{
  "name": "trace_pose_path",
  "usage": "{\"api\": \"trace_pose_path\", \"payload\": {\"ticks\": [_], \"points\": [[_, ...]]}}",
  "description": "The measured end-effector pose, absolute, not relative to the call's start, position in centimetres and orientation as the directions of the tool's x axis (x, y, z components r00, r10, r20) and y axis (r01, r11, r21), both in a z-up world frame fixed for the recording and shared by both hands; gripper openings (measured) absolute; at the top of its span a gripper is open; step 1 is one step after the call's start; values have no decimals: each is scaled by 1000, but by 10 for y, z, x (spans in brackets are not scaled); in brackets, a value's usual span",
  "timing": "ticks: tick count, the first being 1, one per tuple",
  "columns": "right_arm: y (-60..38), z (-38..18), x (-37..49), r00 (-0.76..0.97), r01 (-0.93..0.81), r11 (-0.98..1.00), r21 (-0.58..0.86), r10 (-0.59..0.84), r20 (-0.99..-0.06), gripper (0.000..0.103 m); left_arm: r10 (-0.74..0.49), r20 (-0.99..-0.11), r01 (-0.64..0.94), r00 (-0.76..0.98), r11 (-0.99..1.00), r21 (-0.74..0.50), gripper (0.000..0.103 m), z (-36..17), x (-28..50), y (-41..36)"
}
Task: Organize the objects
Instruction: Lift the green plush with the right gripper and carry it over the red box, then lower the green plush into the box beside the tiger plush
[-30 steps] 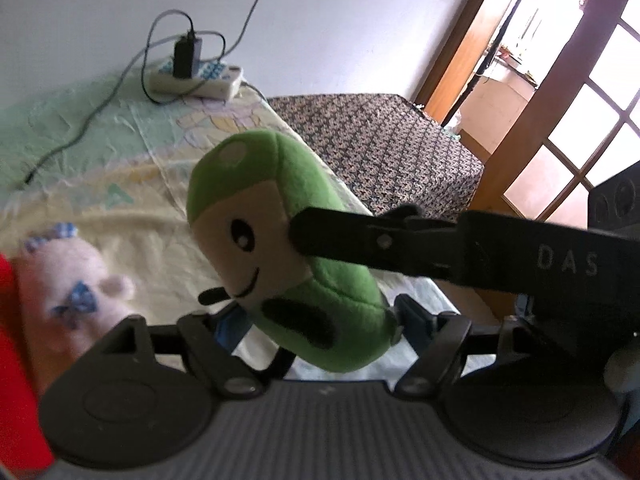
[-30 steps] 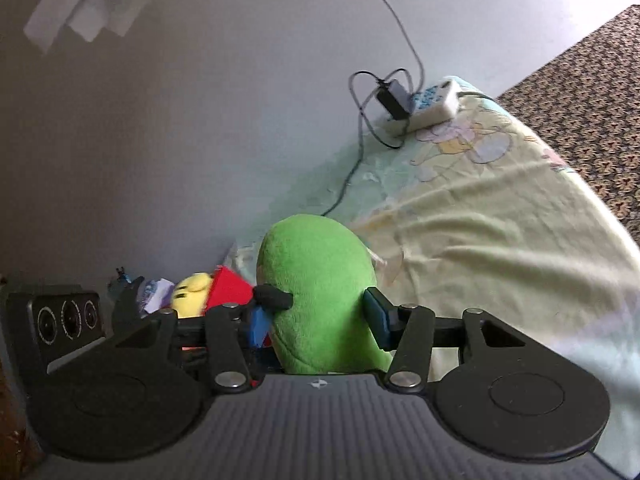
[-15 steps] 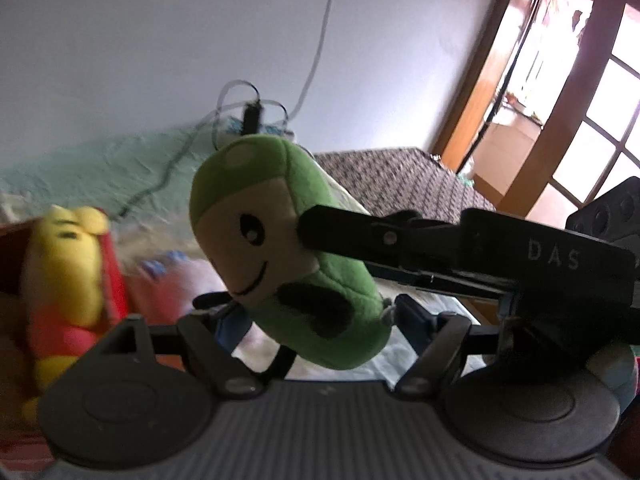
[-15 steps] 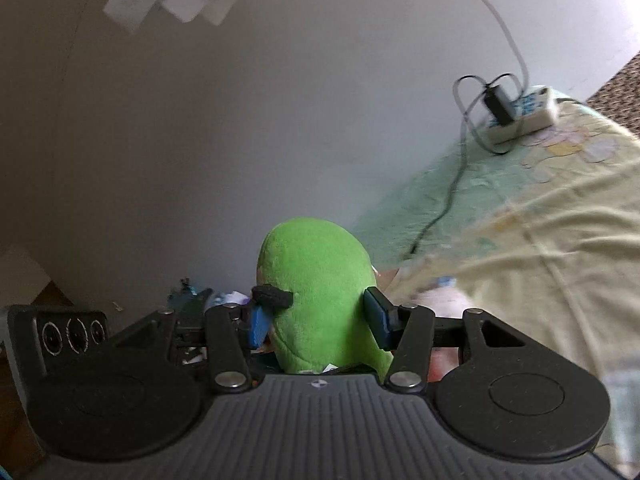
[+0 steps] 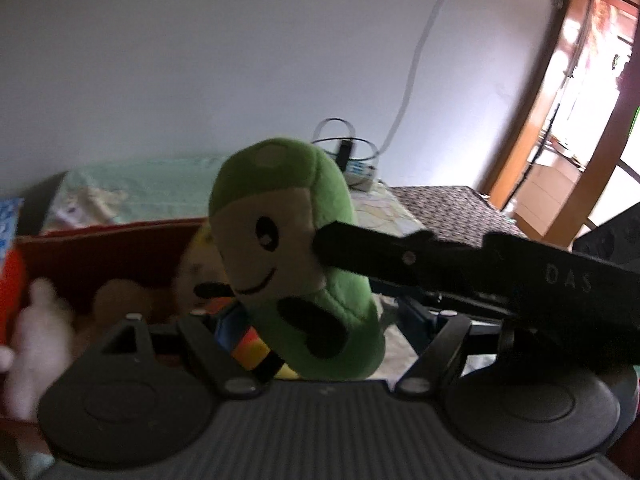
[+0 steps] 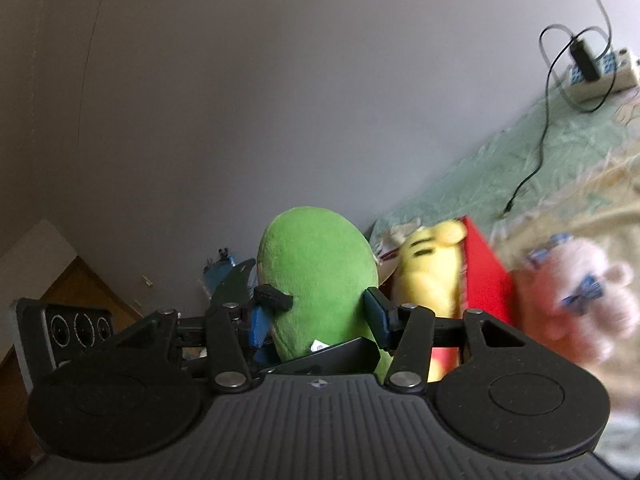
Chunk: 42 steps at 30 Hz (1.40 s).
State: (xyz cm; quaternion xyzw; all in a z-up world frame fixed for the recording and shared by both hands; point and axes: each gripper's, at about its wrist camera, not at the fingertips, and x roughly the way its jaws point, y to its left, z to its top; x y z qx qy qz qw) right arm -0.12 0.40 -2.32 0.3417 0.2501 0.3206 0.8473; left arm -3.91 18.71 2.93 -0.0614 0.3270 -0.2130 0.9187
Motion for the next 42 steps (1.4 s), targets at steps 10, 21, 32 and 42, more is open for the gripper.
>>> {"api": "trace_pose_path", "payload": {"ticks": [10,21,32,42], "points": [[52,-32,20,642,-382,553,740,735,-219,52,-363,-590,285,721,932,-225,76,22,-39,236],[69,-53,38,643,-303,666,681,671,-369,51,-327,-644,237,692,945,-225,76,-10,-11,257],[64,-65,43,638,-255,667,700,660,-397,45,-308,-690,251,655,950,-186,90,-35,2,251],[74,-63,41,634,-276,697,662,650,-420,40,-309,-700,257,644,949,-183,96,-47,8,242]]}}
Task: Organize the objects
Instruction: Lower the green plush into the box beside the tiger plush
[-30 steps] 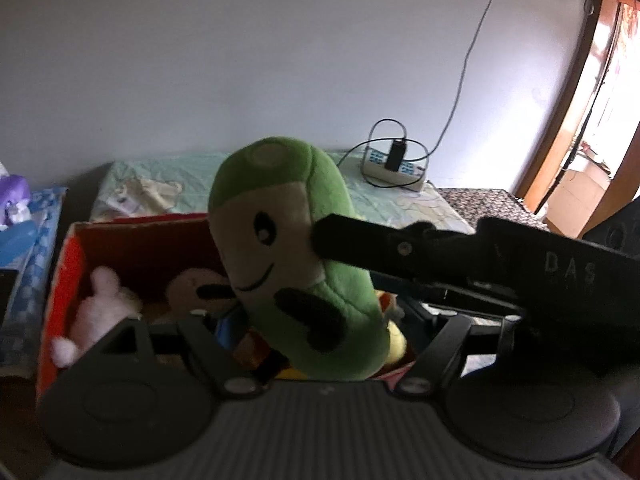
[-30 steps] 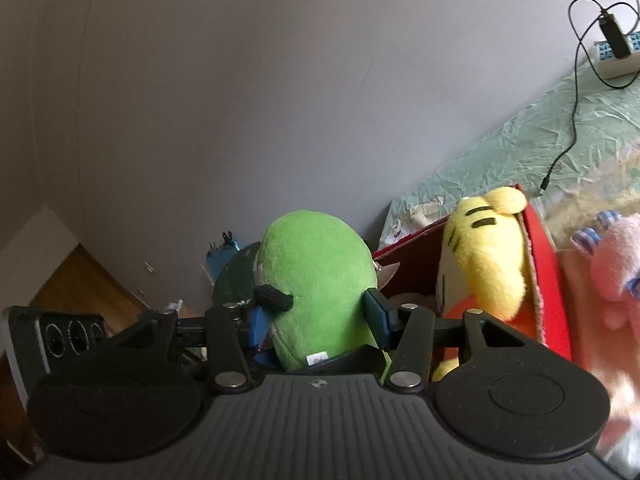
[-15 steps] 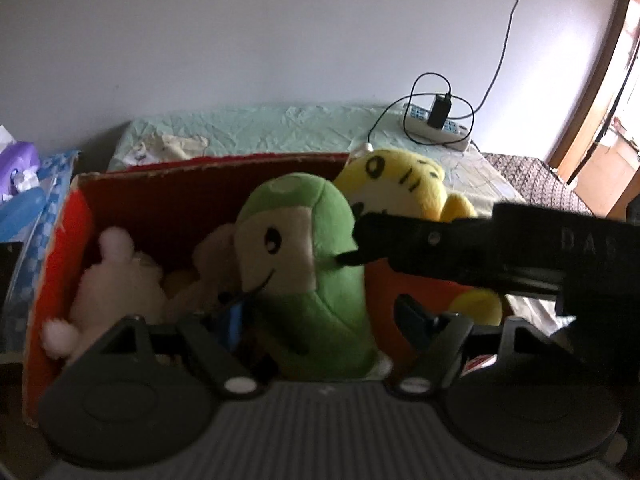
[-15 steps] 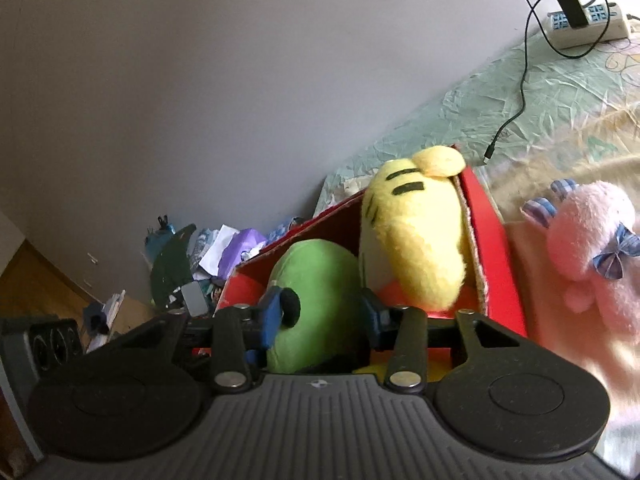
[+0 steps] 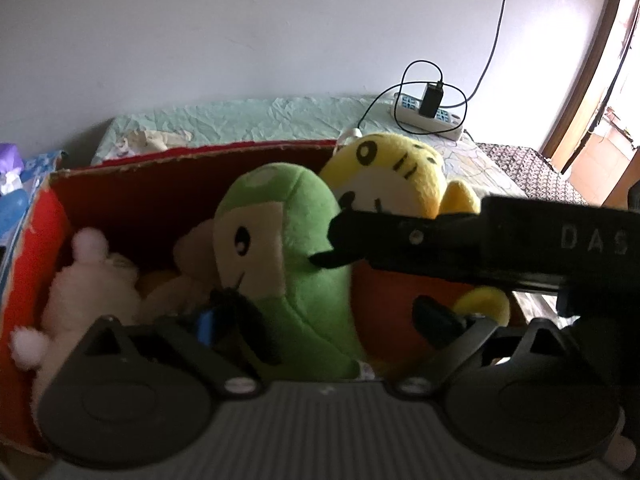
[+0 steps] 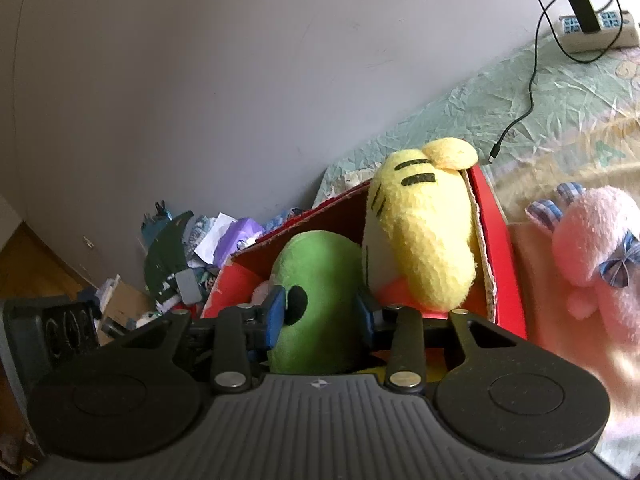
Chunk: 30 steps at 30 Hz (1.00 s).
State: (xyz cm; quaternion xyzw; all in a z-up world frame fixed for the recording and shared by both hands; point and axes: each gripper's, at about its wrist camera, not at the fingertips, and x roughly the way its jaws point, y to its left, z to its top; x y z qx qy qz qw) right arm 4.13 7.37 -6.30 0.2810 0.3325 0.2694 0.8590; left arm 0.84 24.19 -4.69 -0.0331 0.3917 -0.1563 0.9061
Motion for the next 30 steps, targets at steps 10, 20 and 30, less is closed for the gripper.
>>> {"api": "trace_pose_path", "payload": {"ticks": [10,20,30], "points": [[78,-64,42,631,-300,720,626,642,-435,40,-349,-721,237,599,937,-257,98,-55,15,248],[79,-65,41,632,-309,726,615,640,-437,41,-358,-729,223,583,934,-280,98,-58,16,249],[81,-64,37,629,-306,723,619,642,-439,41,-345,-740,215,578,939,-270,99,-55,17,249]]}}
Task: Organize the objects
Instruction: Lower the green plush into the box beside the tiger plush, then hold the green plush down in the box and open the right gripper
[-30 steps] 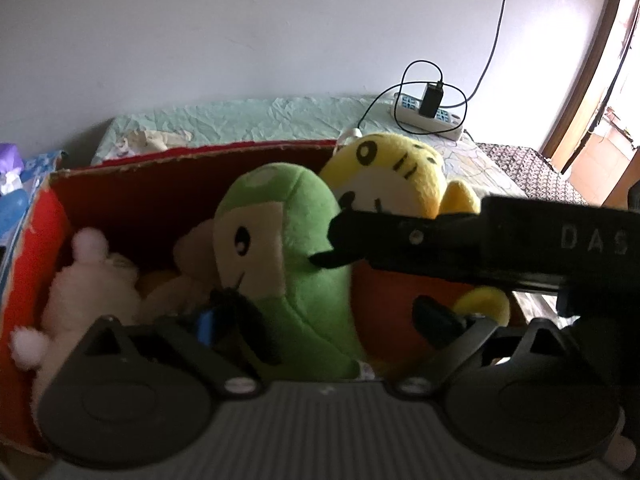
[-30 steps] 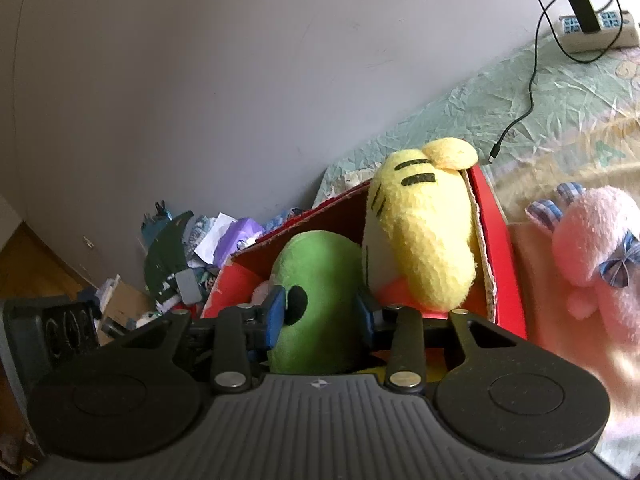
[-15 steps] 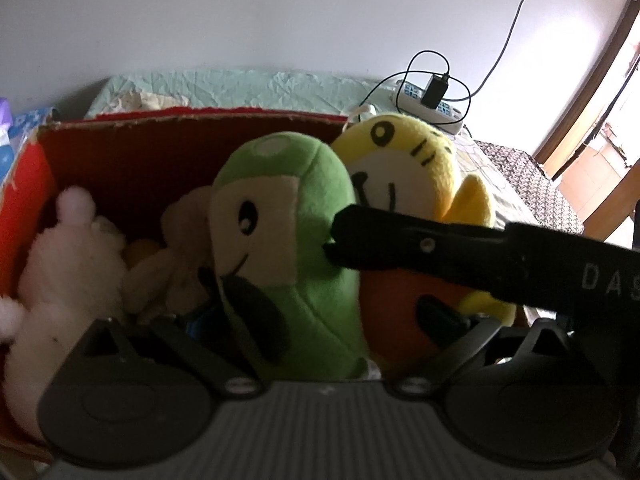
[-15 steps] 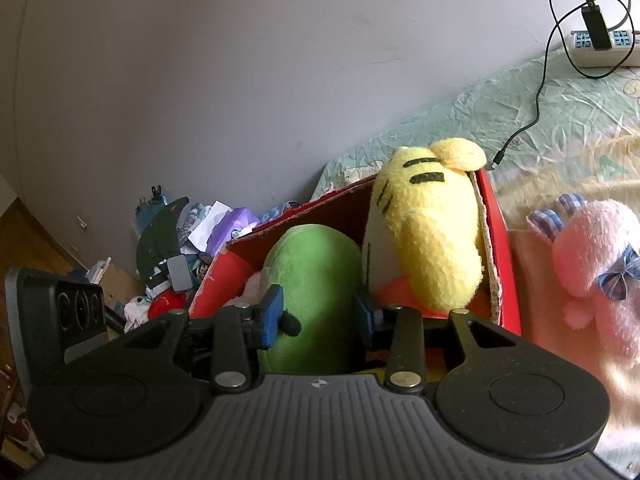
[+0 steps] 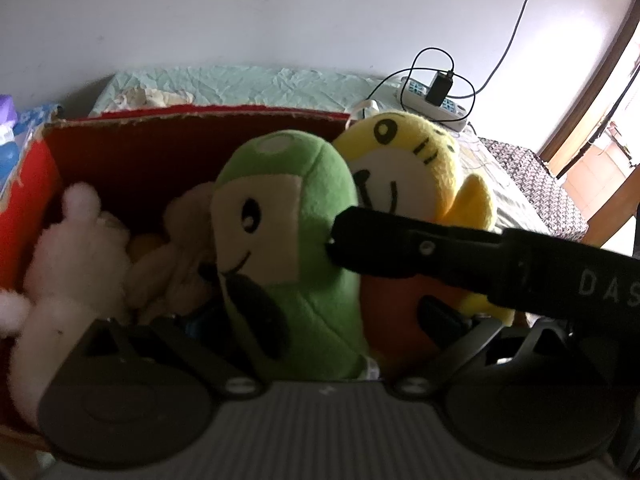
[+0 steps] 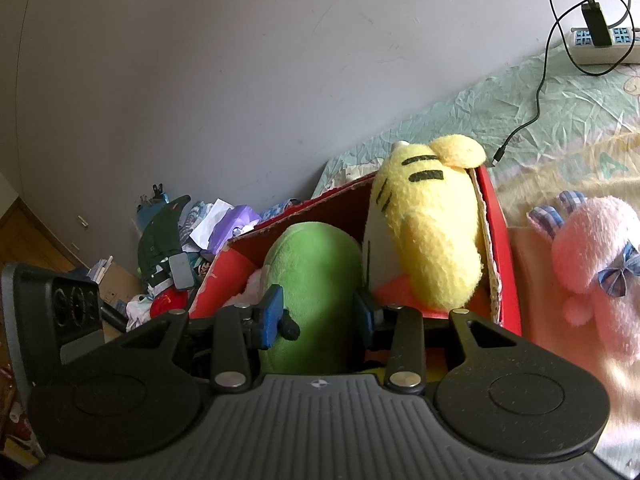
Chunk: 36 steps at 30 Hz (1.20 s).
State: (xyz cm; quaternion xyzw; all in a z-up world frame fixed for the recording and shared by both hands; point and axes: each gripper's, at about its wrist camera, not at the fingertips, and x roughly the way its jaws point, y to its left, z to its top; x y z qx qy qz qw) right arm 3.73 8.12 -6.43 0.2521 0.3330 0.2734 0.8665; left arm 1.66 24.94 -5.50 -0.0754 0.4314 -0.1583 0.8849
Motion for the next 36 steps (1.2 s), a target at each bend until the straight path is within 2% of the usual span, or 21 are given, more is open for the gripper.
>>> {"api": "trace_pose_path", "payload": {"ticks": [20,36], "points": [[77,-59,17,629,-310,725,615,642,-439,41,-267,-750,201,605,963,-180,100,-42,0,240],[72,-56,7,644,-309,726,615,635,-426,41,-228,-760,149,609,974,-173,101,-40,-13,236]]}}
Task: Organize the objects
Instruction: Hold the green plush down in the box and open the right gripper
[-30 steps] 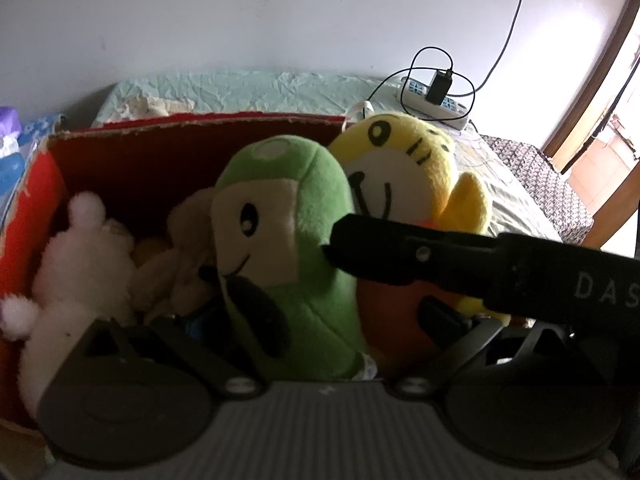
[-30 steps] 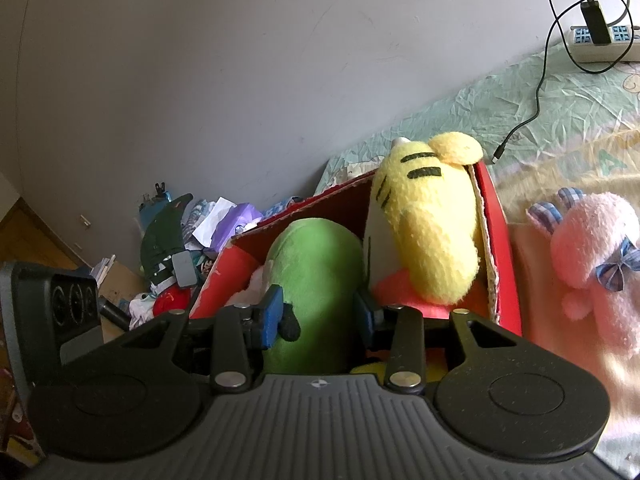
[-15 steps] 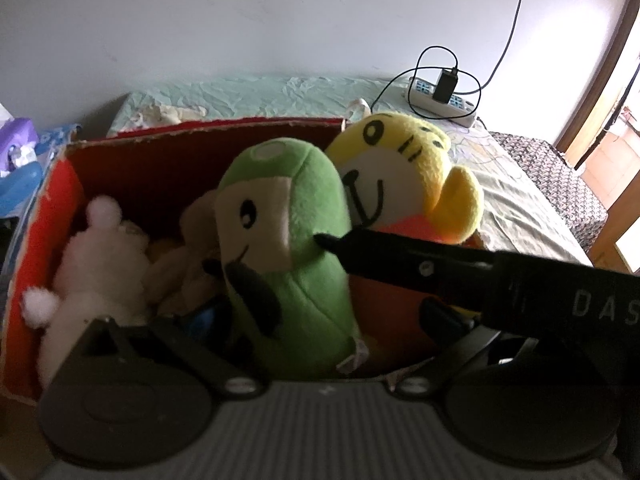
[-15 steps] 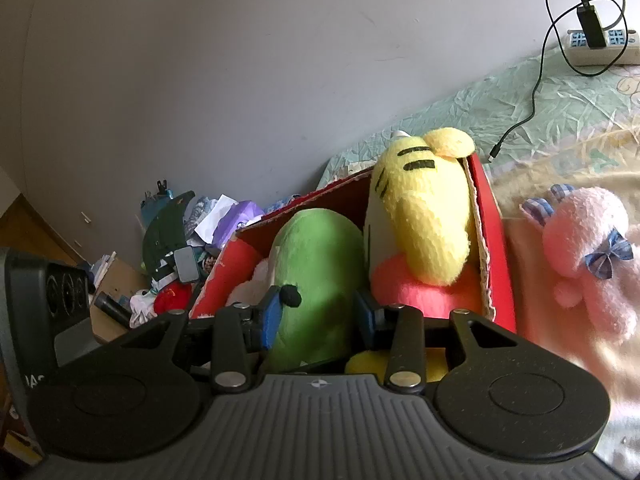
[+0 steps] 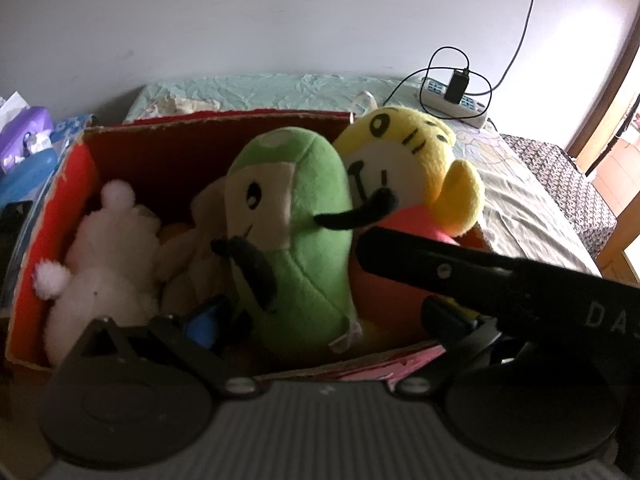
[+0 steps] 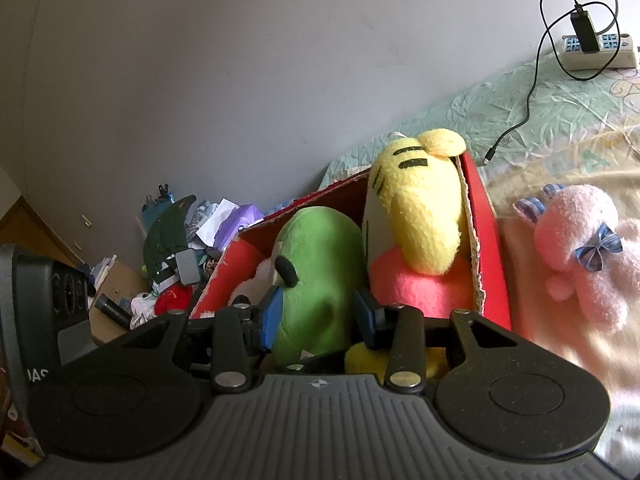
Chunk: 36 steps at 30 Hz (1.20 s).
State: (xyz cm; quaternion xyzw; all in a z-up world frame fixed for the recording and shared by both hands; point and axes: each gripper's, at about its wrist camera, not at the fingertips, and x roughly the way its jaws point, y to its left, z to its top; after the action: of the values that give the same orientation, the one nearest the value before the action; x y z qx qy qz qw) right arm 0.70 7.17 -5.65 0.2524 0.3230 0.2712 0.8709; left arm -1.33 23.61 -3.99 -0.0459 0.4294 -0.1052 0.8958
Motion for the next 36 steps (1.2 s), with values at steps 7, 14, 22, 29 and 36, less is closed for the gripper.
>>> {"api": "trace_pose_path", "payload": {"ticks": [7,14,22,29,36], "points": [[71,-56,7,645,-310,725,616,636,-424,41,-217,-761,142,612,976,-165,102,-39,-13,235],[70,-57,8,643,-316,720,617,641,-419,41,-210,-759,133,616,978,-163,102,-39,-14,235],[70,-58,10,637,-328,717,615,648,-417,41,-193,-759,123,622,981,-148,102,-39,-16,231],[70,-58,10,636,-329,717,615,650,-417,41,-185,-761,113,622,983,-146,102,-39,-16,231],[71,-58,9,636,-331,716,615,650,-416,41,-169,-759,102,628,986,-134,102,-39,-18,230]]}}
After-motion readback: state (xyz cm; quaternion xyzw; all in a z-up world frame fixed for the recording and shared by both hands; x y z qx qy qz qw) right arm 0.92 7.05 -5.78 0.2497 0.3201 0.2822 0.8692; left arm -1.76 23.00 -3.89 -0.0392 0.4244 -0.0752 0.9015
